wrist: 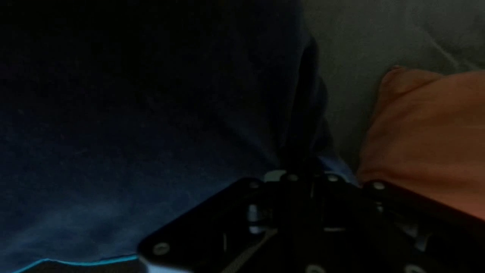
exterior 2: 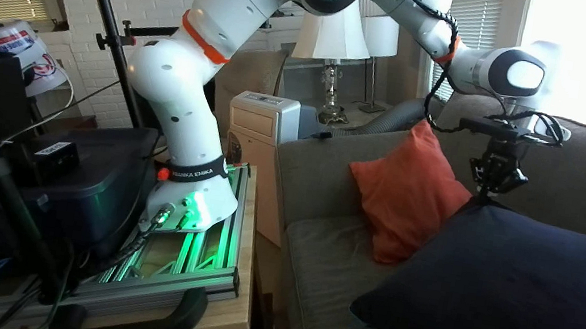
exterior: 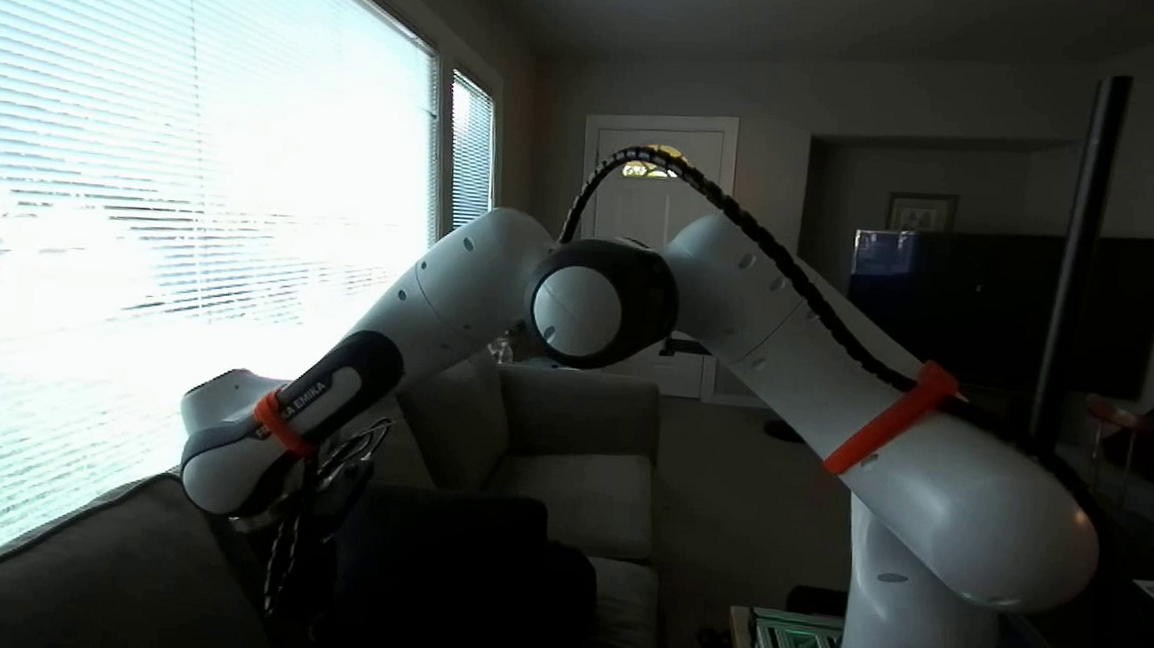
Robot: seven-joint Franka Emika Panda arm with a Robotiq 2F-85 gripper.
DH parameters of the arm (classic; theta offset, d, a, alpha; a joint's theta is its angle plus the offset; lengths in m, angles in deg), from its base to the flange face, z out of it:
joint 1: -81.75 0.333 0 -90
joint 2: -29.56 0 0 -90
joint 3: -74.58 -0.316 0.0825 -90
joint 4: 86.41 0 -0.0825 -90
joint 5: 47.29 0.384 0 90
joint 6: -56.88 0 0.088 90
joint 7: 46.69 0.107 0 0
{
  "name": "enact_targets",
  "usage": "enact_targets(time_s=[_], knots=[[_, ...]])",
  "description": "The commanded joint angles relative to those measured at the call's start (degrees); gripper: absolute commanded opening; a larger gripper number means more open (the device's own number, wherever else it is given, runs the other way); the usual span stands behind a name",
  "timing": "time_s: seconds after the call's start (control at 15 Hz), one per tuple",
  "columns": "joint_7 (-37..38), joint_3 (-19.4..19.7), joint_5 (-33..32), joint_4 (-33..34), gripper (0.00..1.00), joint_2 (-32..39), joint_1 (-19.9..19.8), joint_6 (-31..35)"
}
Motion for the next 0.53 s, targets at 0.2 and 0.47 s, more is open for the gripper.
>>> enact_targets(time_s=[0.2,0.47], knots=[[-0.62,-2.08,1.13,7.15,0.01,-0.47,2.74,-9.84],[-1.37,-3.3,1.47,9.6,0.01,-0.73,3.62,-13.5]])
